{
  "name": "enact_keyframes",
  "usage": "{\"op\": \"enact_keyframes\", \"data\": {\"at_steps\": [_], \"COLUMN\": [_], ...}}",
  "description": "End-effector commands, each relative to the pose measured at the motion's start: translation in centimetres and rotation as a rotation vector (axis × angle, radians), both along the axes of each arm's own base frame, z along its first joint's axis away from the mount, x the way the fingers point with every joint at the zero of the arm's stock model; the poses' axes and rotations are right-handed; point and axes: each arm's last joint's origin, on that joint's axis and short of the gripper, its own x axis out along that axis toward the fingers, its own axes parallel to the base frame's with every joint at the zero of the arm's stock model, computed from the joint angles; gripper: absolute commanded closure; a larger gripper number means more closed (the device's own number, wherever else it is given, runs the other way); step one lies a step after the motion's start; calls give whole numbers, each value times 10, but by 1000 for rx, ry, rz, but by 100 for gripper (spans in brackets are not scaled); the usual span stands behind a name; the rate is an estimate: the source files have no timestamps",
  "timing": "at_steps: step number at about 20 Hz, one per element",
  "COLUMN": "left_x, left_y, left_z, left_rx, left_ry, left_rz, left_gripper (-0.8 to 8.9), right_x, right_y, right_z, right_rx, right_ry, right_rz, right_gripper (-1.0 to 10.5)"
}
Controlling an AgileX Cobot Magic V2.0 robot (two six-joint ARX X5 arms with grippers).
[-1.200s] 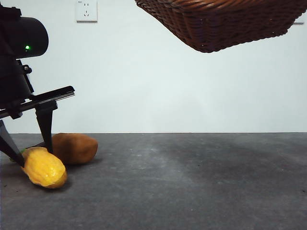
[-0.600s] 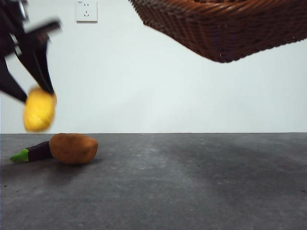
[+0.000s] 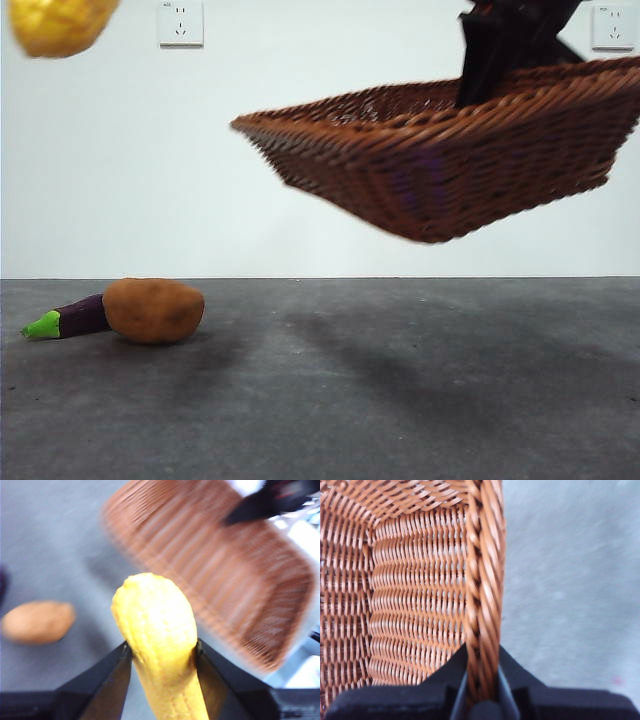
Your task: Help me put the vegetables on the table into the basket
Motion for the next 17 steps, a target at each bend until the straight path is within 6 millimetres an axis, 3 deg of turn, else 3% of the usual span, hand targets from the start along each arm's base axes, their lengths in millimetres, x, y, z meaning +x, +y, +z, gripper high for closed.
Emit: {"op": "enact_keyframes", "data": {"at_steps": [1,6,9,13,14,16,17], "left_x": [7,34,50,64,65,65,65], "left_y": [-17,-71,-103,-121,-122,-123,-123], "left_z": [2,-15,-37,-66,-69,-69,-68], "left_rx": [-20,-40,-15,38,34,18,9], "left_ry": [-48,-39,0,119,142,148,150], "left_rz": [-67,-237,-284,-271,-264,-279,-274], "left_gripper": [822,822,822,805,729,379,310], "right_x": [1,-5,-6,-6,-6,-6,-5], "right_y": [18,54,53,53,53,53,53], "right_z": [-9,-11,-12,-12,-12,-12,-12], "right_rx": [22,62,66,63,63,60,52], "right_ry": [33,9,19,22,22,18,15], "right_rz": [27,79,68,68,70,73,67], "right_gripper": [957,957,957,956,957,956,957]}}
